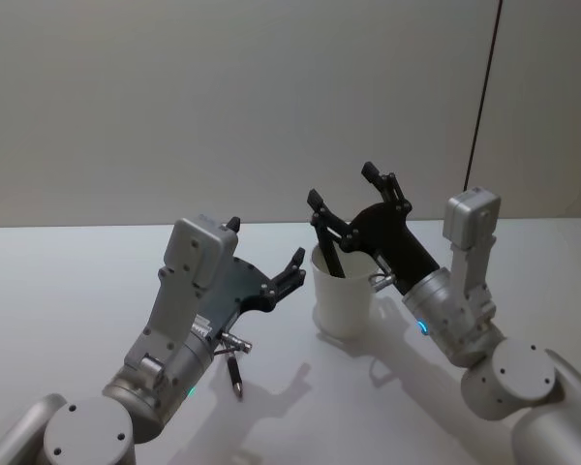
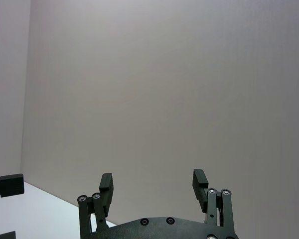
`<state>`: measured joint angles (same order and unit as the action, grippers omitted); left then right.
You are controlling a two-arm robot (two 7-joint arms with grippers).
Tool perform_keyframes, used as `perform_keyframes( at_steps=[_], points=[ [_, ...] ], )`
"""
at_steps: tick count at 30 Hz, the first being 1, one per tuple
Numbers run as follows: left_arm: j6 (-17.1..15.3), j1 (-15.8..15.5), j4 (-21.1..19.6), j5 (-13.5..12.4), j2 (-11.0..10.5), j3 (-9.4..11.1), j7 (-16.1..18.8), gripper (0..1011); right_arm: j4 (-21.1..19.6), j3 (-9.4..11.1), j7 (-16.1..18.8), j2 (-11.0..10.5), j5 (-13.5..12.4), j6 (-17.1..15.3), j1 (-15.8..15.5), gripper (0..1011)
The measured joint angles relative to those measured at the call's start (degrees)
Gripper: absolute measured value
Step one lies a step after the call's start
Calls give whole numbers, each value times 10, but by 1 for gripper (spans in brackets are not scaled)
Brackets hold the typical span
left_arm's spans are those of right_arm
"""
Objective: Place the pen into the pen holder.
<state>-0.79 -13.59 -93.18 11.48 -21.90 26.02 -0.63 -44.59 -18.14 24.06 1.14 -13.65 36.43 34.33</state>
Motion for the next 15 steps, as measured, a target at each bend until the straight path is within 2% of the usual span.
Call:
perform_keyframes(
  at_steps=[9,15],
  points=[
    [0,0,0,0,0,0,0,1003,-74,6,-13,-16,8,-49,-32,1002],
    [0,0,0,0,0,0,0,1003,-145,14,-28,-34,16,-107,-61,1002]
  ],
)
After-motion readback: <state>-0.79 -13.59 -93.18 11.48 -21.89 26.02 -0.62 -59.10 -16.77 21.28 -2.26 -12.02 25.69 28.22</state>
